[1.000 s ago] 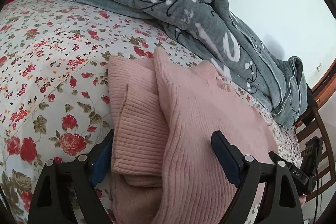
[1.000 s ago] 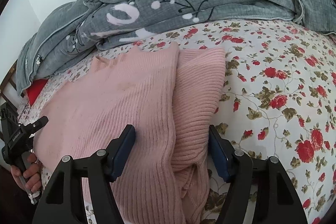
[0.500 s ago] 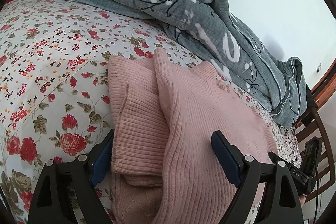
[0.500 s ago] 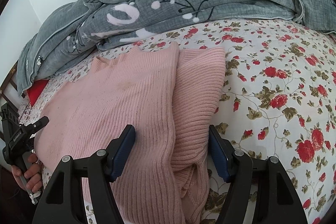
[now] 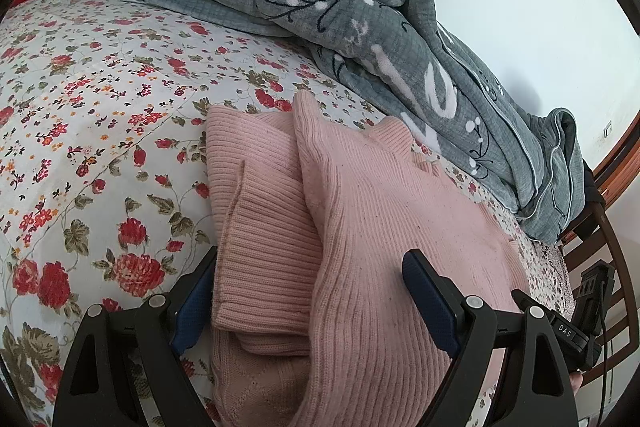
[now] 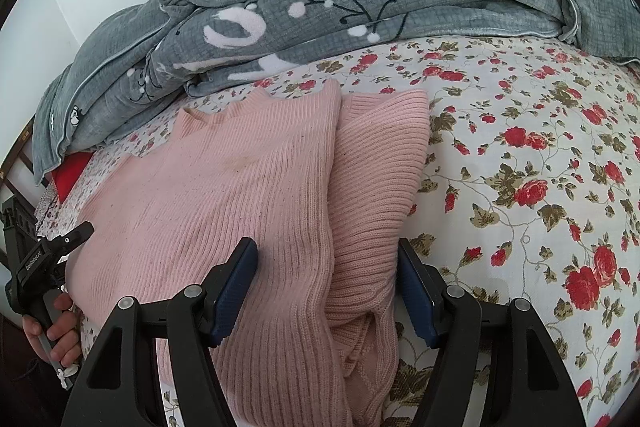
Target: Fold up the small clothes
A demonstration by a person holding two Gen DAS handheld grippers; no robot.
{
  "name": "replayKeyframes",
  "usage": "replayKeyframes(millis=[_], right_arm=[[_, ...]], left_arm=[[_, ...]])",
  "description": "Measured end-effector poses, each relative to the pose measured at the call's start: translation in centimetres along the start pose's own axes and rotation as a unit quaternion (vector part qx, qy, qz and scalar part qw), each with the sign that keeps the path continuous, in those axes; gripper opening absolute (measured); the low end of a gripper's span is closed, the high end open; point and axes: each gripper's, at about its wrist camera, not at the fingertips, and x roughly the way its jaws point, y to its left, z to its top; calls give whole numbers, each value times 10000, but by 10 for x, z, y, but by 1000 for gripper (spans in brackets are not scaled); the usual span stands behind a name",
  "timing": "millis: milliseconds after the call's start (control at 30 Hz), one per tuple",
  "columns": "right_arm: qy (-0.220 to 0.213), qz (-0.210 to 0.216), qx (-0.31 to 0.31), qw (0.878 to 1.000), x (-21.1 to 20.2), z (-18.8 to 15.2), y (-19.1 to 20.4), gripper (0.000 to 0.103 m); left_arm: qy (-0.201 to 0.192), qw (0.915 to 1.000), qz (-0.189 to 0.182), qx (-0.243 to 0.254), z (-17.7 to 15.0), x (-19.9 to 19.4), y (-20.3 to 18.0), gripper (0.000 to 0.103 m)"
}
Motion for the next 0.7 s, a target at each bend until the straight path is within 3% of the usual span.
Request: replayKeyframes(millis=[533, 567, 700], right_arm=[[5, 17, 10, 10000, -1, 0, 0, 68], [4, 23, 16, 10000, -1, 0, 0, 68], [-27, 24, 17, 10000, -3, -1, 2, 66]], left_arm=[[-17, 10000, -38, -22, 0, -1, 0, 87], [-32, 10000, -44, -37, 0, -1, 0, 86], [-129, 9996, -105, -212, 1, -5, 5, 62]])
